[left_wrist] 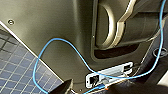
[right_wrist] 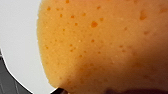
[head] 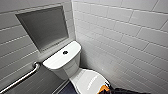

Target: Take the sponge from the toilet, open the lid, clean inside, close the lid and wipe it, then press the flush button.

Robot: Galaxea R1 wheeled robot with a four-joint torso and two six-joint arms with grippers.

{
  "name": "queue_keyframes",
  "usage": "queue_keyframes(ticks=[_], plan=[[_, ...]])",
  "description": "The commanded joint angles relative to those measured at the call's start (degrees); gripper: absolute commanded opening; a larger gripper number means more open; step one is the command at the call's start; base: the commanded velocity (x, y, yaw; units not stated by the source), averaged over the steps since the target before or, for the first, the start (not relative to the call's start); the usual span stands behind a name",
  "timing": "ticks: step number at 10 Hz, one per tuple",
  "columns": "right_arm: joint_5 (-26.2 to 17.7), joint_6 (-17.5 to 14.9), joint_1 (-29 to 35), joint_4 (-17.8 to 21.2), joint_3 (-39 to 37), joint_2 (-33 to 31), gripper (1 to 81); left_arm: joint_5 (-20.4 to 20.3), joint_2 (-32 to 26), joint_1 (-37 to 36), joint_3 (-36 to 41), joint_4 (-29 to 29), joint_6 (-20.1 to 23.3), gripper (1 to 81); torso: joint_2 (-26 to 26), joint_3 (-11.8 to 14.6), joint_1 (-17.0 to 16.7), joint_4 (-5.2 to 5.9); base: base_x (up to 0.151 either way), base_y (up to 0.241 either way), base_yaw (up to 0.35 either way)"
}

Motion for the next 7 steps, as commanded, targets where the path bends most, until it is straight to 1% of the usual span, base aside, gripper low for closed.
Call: queue_keyframes(ticks=[1, 2, 3, 6, 7], plan=[[5.7, -0.4, 1.2, -4.1, -1.2, 1.9, 81.1, 4.8, -0.1, 1.1, 0.9, 0.3, 0.1, 81.1, 0.0, 0.0, 0.0, 0.0, 0.0, 0.0, 0.0], [5.6, -0.6, 1.6, -4.4, -1.0, 1.9, 81.1, 4.8, -0.1, 1.1, 0.9, 0.3, 0.1, 81.1, 0.0, -0.5, 0.0, -0.02, 0.0, 0.0, 0.0], [5.6, -0.6, 1.7, -5.3, -0.8, 2.0, 81.1, 4.8, -0.1, 1.0, 0.9, 0.3, 0.1, 81.1, 0.0, -0.6, 0.0, -0.02, 0.0, 0.0, 0.0], [5.7, -0.6, 1.7, -6.3, 0.4, 1.6, 81.1, 4.8, 0.1, 1.1, 0.9, 0.3, 0.1, 81.1, -0.1, -0.5, 0.0, -0.04, 0.0, 0.0, 0.0], [5.7, -0.6, 1.7, -6.3, 0.7, 1.4, 1.0, 4.8, 0.1, 1.1, 0.9, 0.3, 0.1, 81.1, -0.1, -0.5, 0.0, -0.04, 0.0, 0.0, 0.0]])
